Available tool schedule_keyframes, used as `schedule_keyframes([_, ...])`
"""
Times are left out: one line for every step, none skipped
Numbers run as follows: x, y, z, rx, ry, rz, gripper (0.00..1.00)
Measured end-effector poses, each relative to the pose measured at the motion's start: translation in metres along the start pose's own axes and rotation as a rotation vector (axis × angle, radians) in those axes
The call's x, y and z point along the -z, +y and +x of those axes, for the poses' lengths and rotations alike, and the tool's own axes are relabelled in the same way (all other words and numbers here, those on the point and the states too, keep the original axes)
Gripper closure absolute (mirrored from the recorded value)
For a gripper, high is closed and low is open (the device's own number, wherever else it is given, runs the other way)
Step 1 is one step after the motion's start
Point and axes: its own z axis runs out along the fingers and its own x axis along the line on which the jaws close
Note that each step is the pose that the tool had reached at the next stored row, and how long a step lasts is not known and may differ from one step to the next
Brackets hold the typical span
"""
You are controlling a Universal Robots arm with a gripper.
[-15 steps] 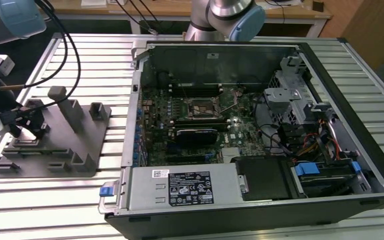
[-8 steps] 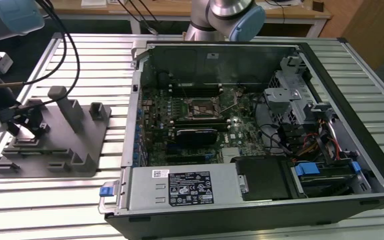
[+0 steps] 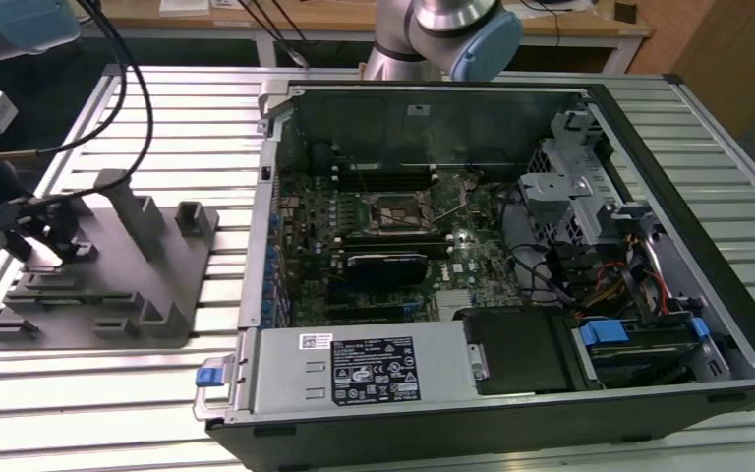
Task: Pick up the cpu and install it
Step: 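Pick up the cpu and move it towards the insertion slot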
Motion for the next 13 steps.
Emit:
schedule_keyframes([0.002,0.0002,-0.0001,0.0,0.0,0.0,0.46])
schedule_keyframes([0.0042,0.0003,-0.0001,0.0,-0.0001,-0.0001,0.46])
schedule_keyframes([0.0063,0.0005,-0.0002,0.0,-0.0001,-0.0001,0.46])
schedule_keyframes([0.0084,0.0006,-0.0002,0.0,0.0,0.0,0.46])
schedule_keyframes([0.0106,0.0008,-0.0002,0.0,0.0,0.0,0.46])
schedule_keyframes([0.0129,0.001,-0.0003,0.0,0.0,0.0,0.46])
schedule_keyframes([0.0154,0.0011,-0.0004,0.0,0.0,0.0,0.46])
schedule_keyframes([0.0178,0.0013,-0.0004,0.0,0.0,0.0,0.46])
schedule_keyframes([0.0205,0.0015,-0.0005,0.0,0.0,0.0,0.46])
schedule_keyframes([0.0236,0.0018,-0.0005,0.0,0.0,0.0,0.46])
schedule_keyframes([0.0264,0.002,-0.0006,0.0,0.0,0.0,0.46])
schedule_keyframes([0.029,0.0021,-0.0007,0.0,0.0,0.0,0.46])
schedule_keyframes([0.0316,0.0023,-0.0007,0.0,-0.0001,-0.0001,0.46])
